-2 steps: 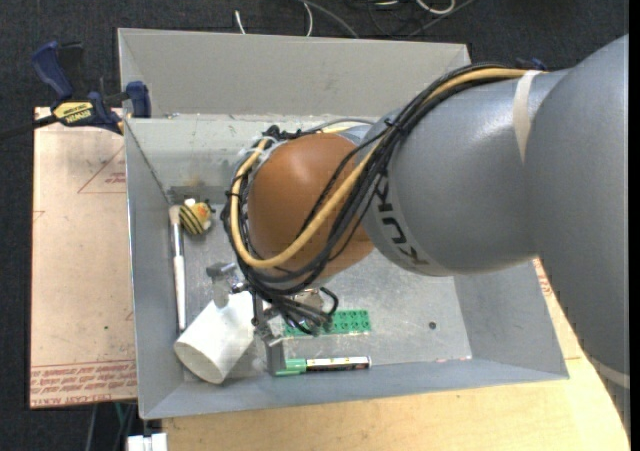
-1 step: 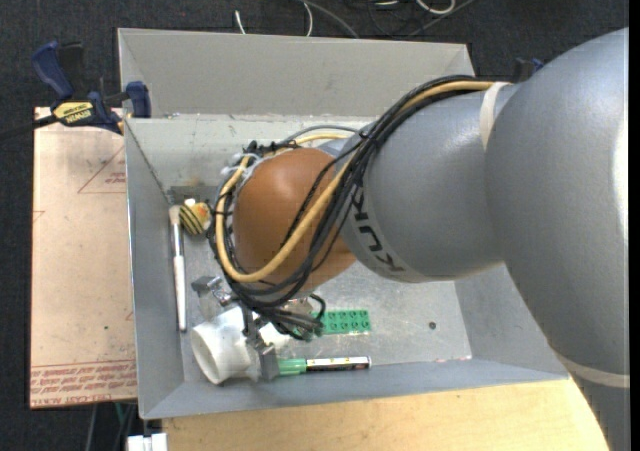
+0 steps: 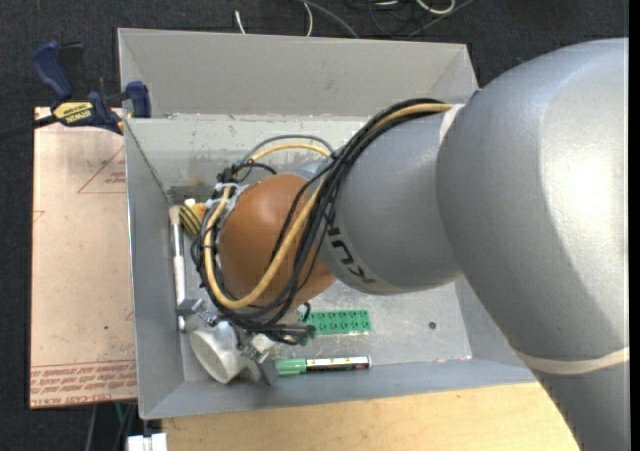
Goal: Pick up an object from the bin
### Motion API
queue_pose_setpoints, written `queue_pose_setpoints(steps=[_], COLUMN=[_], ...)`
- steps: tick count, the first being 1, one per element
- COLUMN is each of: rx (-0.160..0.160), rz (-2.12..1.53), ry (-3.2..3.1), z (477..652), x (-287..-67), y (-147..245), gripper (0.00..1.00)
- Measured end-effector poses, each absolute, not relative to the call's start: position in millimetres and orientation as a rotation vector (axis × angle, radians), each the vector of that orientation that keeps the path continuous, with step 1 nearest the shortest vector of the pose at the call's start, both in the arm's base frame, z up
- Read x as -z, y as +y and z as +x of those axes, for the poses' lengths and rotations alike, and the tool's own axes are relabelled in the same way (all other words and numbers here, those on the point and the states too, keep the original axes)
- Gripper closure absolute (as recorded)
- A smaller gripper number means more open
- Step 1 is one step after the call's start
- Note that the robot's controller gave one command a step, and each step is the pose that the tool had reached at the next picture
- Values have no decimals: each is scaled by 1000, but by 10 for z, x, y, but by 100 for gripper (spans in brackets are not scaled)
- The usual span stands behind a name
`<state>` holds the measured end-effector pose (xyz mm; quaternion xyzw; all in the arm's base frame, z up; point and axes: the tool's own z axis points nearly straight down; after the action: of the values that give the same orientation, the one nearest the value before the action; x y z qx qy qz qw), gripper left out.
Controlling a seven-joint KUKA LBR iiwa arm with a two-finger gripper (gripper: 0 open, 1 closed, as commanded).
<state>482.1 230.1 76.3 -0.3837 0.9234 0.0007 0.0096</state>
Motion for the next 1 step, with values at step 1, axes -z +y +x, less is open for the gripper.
queue_pose_setpoints(steps=[1], rx=[-7], rz=[-1146], ry=[2905], z=[4820], x=[-722], y=[2207], gripper=[100])
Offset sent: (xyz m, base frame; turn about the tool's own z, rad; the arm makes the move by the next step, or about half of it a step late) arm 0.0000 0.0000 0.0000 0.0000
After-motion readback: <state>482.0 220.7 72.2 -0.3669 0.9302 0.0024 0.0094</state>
